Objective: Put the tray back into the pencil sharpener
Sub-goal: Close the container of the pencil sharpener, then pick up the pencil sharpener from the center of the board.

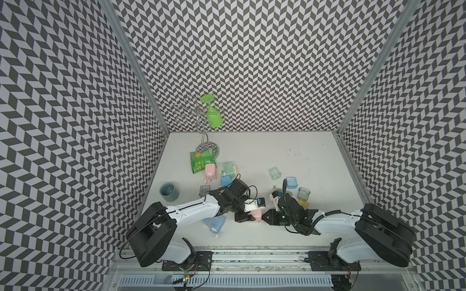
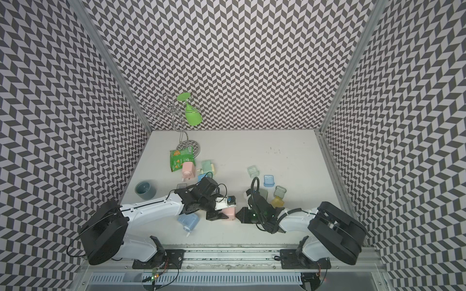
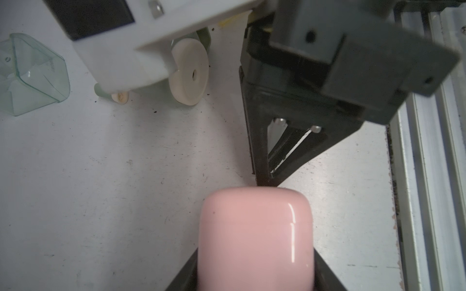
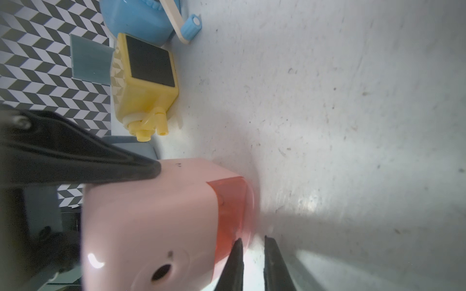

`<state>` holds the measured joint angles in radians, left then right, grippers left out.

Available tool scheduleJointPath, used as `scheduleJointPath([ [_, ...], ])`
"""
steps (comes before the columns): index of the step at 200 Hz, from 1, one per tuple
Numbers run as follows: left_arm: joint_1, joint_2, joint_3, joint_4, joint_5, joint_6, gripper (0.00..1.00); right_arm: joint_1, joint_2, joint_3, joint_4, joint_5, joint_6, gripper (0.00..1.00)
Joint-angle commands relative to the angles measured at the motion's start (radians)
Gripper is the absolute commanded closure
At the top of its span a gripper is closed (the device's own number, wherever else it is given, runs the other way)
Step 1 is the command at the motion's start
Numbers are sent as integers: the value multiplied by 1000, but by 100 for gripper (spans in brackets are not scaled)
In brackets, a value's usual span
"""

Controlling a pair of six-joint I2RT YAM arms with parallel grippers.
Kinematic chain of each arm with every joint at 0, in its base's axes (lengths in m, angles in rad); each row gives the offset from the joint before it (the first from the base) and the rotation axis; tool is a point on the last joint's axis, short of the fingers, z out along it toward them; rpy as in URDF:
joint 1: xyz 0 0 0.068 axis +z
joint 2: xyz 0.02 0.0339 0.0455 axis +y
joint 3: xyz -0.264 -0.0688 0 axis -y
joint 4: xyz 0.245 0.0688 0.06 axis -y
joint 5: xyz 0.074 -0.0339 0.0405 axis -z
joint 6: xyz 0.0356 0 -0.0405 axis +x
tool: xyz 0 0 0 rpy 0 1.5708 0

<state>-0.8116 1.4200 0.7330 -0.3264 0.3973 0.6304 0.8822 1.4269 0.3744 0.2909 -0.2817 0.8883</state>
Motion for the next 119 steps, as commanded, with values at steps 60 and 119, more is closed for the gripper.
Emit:
scheduleJointPath([
  [60,-10,-9,-1,24,-32,-40,79,0,-301,-5,-227,241,41,78],
  [119,-10,-95,13,72,-72,-242,100,-9,-571,24,-450,476,6,76],
])
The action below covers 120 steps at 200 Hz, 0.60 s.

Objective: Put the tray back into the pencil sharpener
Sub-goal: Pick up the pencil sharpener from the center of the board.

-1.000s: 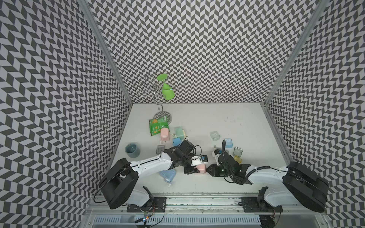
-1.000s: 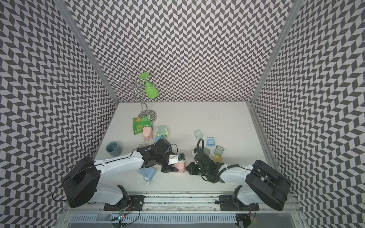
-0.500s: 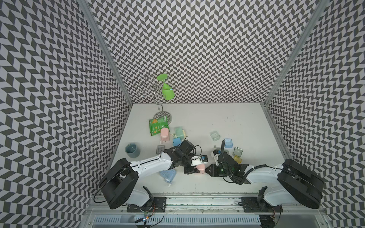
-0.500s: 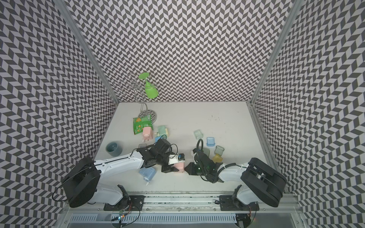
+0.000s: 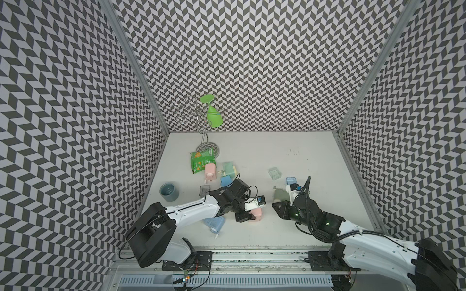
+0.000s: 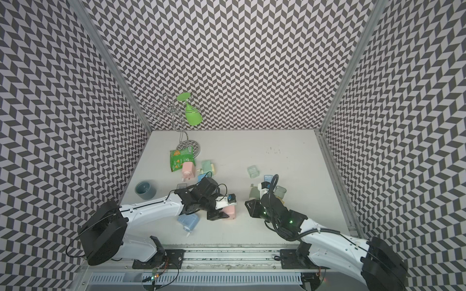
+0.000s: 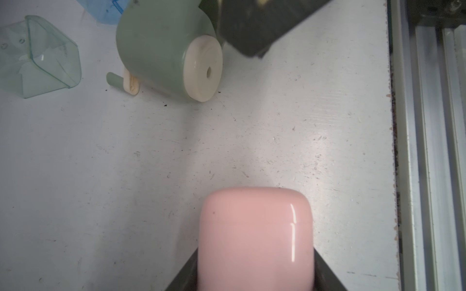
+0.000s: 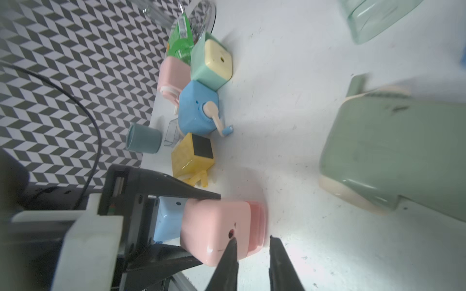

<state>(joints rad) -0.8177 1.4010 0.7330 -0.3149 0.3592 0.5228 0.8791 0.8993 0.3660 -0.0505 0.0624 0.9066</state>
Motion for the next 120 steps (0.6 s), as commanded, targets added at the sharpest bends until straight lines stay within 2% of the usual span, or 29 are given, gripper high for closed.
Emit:
scheduleJointPath([
  [1,-4,-78,13,63,-38,-141,100,-6,-44,33,-110,134,-12,76],
  [37,-1,-188,36,95,-215,-351,100,-10,-71,26,-100,147,-19,76],
  [65,31,-253,126,3,-344,-533,100,-12,-82,25,-82,143,-26,76],
  [81,69,-290,169,-54,-401,-586,100,-14,-84,28,-73,139,-36,76],
  [94,118,-324,179,-78,-475,-644,100,-15,-82,24,-61,136,-38,76],
  [120,306,-385,195,-132,-476,-695,100,-25,-60,25,-20,101,-51,76],
])
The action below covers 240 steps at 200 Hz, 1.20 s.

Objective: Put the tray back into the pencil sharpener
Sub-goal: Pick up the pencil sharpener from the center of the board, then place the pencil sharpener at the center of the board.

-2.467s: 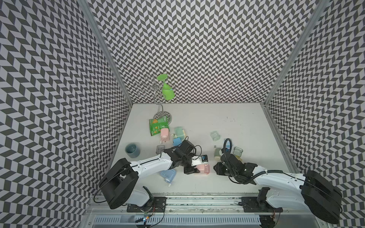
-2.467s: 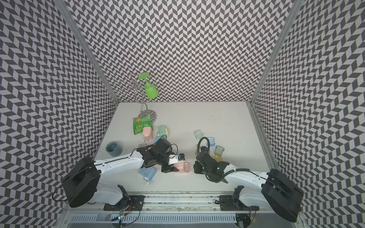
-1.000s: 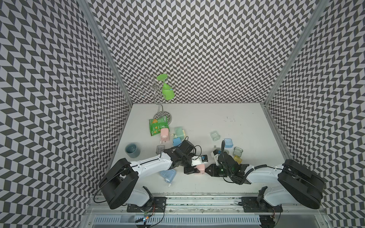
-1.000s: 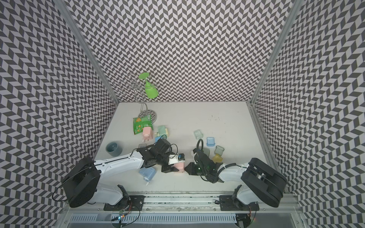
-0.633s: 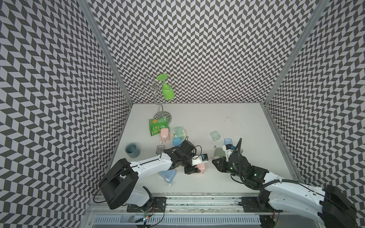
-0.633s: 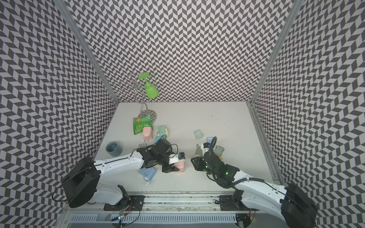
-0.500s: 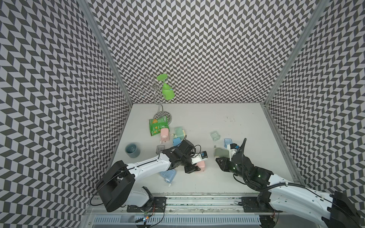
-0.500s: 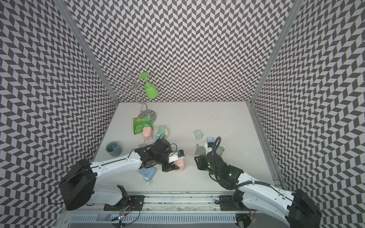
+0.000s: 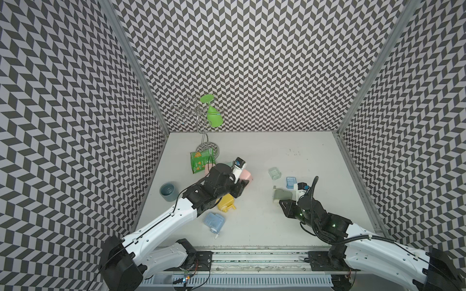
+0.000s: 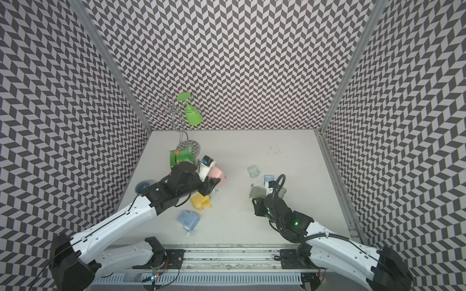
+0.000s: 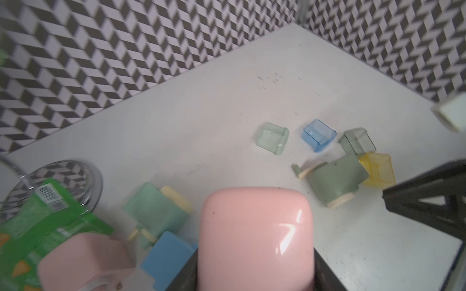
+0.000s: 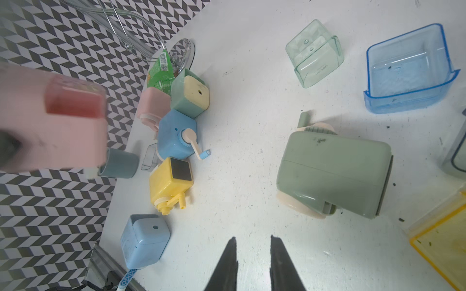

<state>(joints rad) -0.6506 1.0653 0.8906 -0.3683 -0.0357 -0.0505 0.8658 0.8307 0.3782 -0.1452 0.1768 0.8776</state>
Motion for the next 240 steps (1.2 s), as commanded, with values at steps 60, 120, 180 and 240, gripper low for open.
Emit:
scheduleJointPath([
  [60,563,-15,81,-90,16,-66,100,-28,55,7,154,-34,-43,74],
  [120,736,208,115,-40,29,-13,100,-43,96,18,207,-94,-44,74],
  [180,744,408,178,-79,99,83,100,-51,84,13,245,-157,-26,73],
  [240,700,524,176,-63,71,91,100,-53,66,7,223,-134,-35,73],
])
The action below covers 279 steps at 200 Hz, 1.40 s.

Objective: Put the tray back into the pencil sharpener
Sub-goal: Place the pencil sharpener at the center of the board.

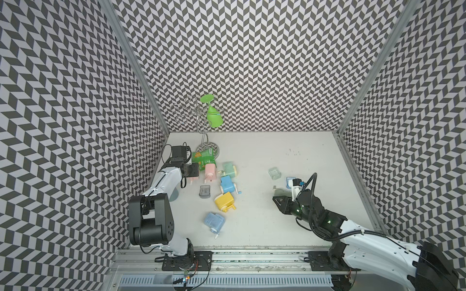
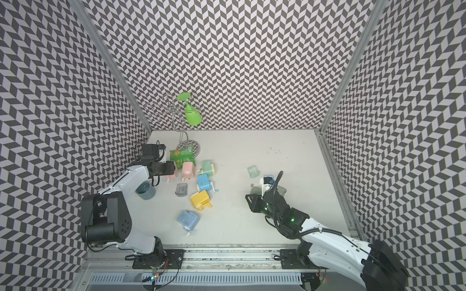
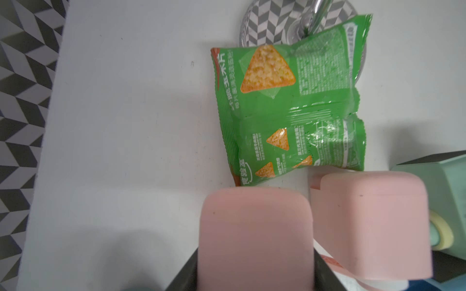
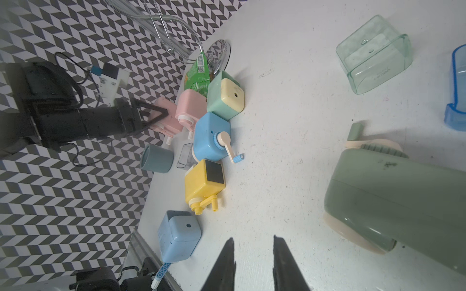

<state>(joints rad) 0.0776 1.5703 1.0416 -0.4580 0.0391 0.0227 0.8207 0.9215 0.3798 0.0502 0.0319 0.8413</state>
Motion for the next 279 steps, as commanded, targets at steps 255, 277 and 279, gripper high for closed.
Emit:
scheduleJointPath([
  [255,-61,-27,-64,138,-115,-30,18,-20,-36,1,39,-11,-20,70],
  [277,-59,-75,-78,145,-123,-36,17,-20,-30,5,39,-28,-27,70],
  [279,-60,-80,-79,145,-123,-37,17,-20,-30,6,39,-29,-28,70],
])
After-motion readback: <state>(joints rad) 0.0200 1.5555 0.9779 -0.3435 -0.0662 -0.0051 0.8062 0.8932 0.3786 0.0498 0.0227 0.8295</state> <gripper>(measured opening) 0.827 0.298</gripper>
